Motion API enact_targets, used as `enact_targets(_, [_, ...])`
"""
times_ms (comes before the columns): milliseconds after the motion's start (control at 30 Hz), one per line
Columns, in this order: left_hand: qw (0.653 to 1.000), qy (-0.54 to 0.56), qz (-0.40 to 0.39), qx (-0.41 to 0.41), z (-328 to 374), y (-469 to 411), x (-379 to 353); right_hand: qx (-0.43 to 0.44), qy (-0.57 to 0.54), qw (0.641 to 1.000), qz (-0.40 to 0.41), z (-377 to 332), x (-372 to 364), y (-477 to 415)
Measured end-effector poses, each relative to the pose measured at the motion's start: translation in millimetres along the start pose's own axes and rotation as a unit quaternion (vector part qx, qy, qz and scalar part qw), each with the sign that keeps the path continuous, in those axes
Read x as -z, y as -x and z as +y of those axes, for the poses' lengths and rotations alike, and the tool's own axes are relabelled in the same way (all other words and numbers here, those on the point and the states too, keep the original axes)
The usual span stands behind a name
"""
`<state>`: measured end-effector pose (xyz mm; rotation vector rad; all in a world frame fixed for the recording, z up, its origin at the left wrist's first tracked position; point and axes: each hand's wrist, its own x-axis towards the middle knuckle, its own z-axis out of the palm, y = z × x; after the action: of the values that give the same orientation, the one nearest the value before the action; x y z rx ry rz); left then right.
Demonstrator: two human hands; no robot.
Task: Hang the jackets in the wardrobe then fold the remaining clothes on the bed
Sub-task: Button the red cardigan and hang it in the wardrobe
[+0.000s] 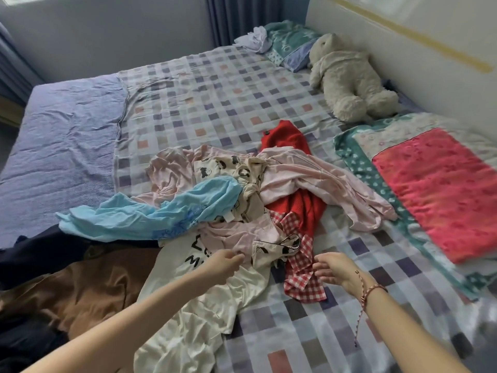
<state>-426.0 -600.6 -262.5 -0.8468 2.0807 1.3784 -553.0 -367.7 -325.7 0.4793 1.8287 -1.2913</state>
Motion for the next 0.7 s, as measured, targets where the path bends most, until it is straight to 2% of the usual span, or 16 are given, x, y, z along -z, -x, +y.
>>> enact_targets(200, [1.000, -0.016, 0.008, -0.013, 29, -79, 3, 0.003, -0.050, 0.997, 0.064, -22, -5, -81])
enact_targets(367, [0.999, -0.036, -0.009, -0.002, 49, -140, 8, 0.024, -0.017, 0.989, 0.147, -37, -4, -178])
enact_targets(501, [1.000, -0.023, -0.016, 0.009, 57, -202, 13, 0.003, -0.049, 0.986, 0.157, -49, -11, -240])
enact_targets(634, [1.000, -0.008, -0.012, 0.025, 55, -224, 5, -0.027, -0.087, 0.976, 0.200, -55, -12, -262])
enact_targets(701, [0.999, -0.003, -0.016, 0.031, 57, -235, 2, -0.033, -0.115, 0.980, 0.159, -67, -12, -268])
